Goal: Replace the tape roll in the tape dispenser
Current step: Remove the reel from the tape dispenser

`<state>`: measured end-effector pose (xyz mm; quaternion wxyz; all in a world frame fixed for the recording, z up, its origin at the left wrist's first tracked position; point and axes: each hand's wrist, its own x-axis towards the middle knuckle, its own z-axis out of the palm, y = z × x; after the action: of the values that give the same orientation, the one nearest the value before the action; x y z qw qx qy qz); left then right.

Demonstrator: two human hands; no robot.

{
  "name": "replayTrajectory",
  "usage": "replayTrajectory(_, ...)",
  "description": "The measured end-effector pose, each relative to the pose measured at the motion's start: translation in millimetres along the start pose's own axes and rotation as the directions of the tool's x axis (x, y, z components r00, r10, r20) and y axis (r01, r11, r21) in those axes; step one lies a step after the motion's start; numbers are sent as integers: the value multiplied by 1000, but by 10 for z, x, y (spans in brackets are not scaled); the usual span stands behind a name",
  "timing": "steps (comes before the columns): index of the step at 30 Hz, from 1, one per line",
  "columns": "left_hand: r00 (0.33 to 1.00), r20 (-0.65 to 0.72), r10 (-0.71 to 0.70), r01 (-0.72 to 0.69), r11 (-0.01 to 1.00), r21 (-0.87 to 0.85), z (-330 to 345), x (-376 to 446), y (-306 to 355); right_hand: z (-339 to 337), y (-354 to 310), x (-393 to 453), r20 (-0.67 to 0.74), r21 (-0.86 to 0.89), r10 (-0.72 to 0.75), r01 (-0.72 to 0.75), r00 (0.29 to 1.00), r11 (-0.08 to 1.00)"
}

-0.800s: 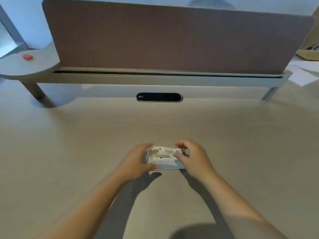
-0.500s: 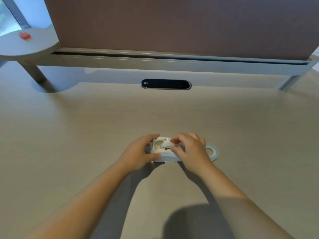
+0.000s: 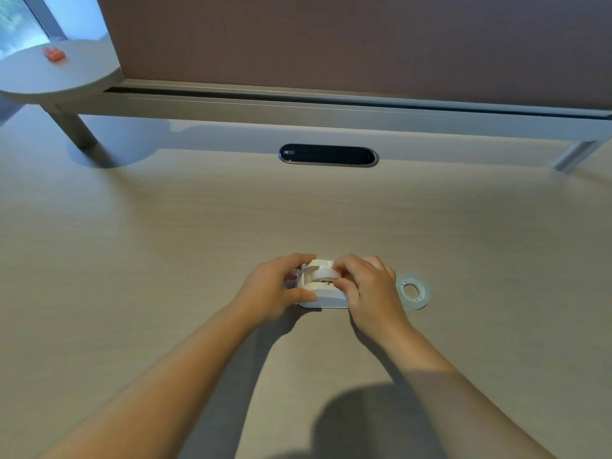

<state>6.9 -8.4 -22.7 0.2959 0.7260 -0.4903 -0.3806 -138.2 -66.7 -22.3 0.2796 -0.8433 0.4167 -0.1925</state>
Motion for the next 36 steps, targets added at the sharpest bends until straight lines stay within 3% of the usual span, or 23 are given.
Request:
replayTrajectory(4, 1000, -5, -2, 2, 1000, 8, 7, 4, -6, 39, 69, 4, 10, 43, 54, -55, 998, 998)
replayTrajectory(9, 998, 55, -44, 42, 999, 25, -36, -13, 62, -110, 27, 16, 7, 224, 74, -74, 997, 972)
replayTrajectory(11, 1000, -25, -12, 14, 998, 54, -101, -58, 163, -219, -10, 12, -42, 258, 72, -59, 996, 964)
replayTrajectory(14, 989, -134, 65, -81, 989, -121, -156, -181, 356, -361, -104, -34, -49, 393, 62, -38, 997, 919)
replayTrajectory(18, 990, -32, 139, -141, 919, -368, -28, -356, 478, -400, -224, -170, 32, 664, 56, -63, 998, 745)
replayTrajectory(24, 984, -26, 177, -157, 789, -593, 321, -594, 211, -149, -89, -535, 61, 715, -7, -38, 998, 699)
replayTrajectory(36, 960, -77, 270, -256, 729, -635, 643, -1146, 67, -7, -105, -1222, -114, 640, -87, 140, 990, 756)
